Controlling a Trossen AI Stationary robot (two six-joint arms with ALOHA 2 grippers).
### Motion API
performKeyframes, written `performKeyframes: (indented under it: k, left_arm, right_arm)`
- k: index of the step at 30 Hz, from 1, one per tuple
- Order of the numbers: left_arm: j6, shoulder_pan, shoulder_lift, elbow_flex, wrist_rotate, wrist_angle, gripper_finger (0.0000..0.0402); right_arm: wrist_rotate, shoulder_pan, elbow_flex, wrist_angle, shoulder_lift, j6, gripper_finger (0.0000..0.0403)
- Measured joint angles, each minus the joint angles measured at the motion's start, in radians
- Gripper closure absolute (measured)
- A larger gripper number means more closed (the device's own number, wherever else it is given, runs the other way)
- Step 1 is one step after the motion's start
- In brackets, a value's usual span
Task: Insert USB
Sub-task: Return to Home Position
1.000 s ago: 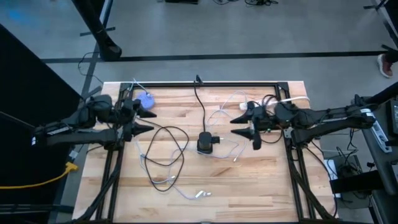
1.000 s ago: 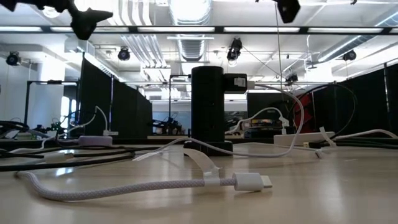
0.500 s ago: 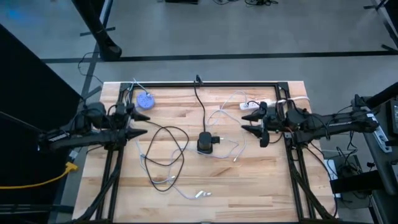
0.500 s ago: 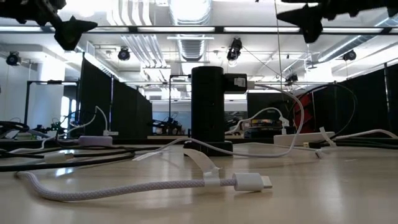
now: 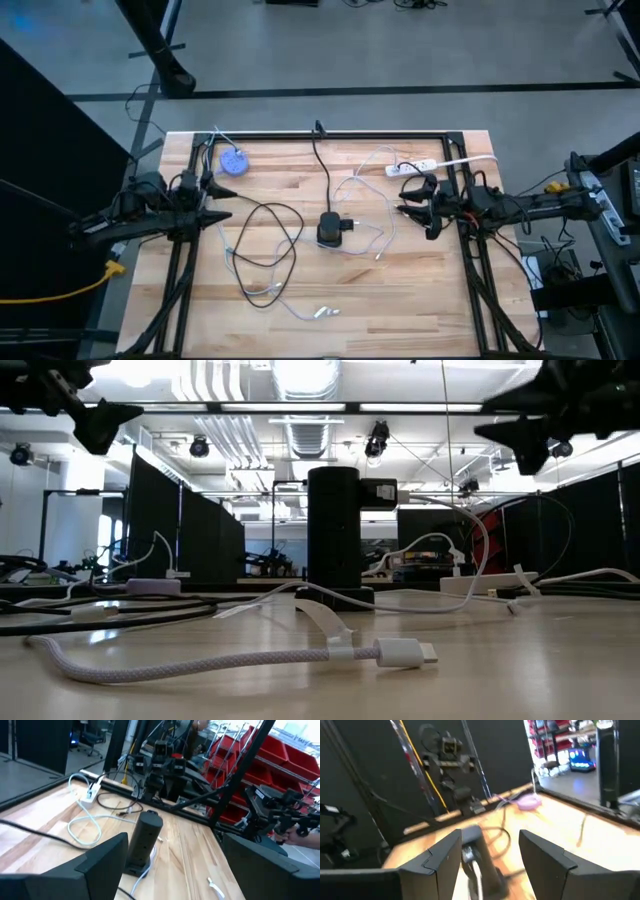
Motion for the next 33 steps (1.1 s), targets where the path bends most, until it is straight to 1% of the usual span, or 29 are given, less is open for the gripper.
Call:
performKeyframes:
  k: [3, 6, 9, 13, 17, 20, 25, 28, 33]
  left_arm:
    - [-0.011, 0.000, -0.019, 0.000, -0.003, -0.038, 0.0089]
    - [-0.015, 0.000, -0.032, -0.002, -0.027, -0.054, 0.0089]
    - [0.002, 0.000, -0.040, -0.008, -0.048, -0.046, 0.0089]
    - [0.016, 0.000, -0.039, -0.031, -0.063, -0.035, 0.0089]
    - [0.009, 0.000, -0.040, -0.096, -0.055, 0.057, 0.0089]
    - [0.001, -0.002, -0.041, -0.153, -0.043, 0.149, 0.0089]
    - [-0.002, -0.002, -0.038, -0.208, -0.024, 0.213, 0.0089]
    - [-0.004, -0.010, -0.040, -0.244, -0.021, 0.295, 0.0089]
    - [-0.021, -0.051, -0.036, -0.303, -0.019, 0.352, 0.0089]
  right_arm:
    - [0.037, 0.000, 0.013, -0.145, -0.099, -0.011, 0.0219]
    - [0.072, 0.000, 0.019, -0.235, -0.214, -0.025, 0.0219]
    - [0.081, 0.000, 0.012, -0.327, -0.319, -0.037, 0.0219]
    - [0.105, 0.000, -0.002, -0.365, -0.313, -0.043, 0.0219]
    - [0.105, 0.000, -0.036, -0.352, -0.320, -0.057, 0.0219]
    - [0.104, 0.001, -0.074, -0.290, -0.323, -0.070, 0.0219]
    - [0.104, 0.001, -0.137, -0.196, -0.322, -0.088, 0.0219]
    - [0.102, 0.001, -0.137, -0.194, -0.316, -0.124, 0.0219]
    - [0.101, 0.001, -0.137, -0.194, -0.314, -0.168, 0.0219]
